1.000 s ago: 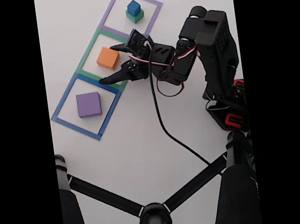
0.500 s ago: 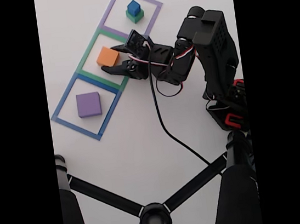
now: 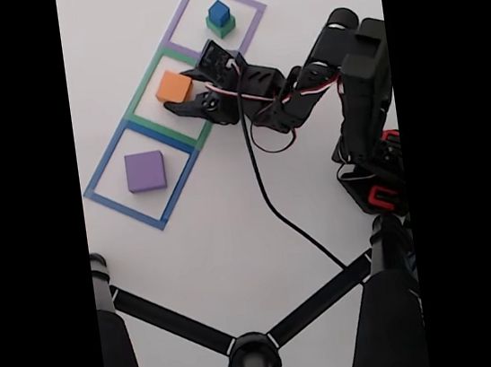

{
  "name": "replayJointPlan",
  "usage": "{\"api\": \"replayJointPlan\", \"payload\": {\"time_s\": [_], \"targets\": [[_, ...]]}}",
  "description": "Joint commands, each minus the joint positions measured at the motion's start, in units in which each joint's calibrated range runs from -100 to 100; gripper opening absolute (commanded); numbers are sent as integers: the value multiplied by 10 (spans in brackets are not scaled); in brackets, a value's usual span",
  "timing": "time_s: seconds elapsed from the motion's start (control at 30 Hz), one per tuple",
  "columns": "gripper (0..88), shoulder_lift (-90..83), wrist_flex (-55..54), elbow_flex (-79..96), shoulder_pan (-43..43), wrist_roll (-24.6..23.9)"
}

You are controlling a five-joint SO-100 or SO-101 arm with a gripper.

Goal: Tower of hanoi

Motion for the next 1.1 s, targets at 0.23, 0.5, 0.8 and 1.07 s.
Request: {"api": "replayJointPlan", "payload": {"time_s": [0.23, 0.5, 0.8, 1.07], "targets": [[99, -426, 638, -125, 18, 0], [89, -488, 1086, -437, 0, 0], [86, -485, 1390, -725, -54, 0], [84, -503, 1438, -774, -115, 0]]}}
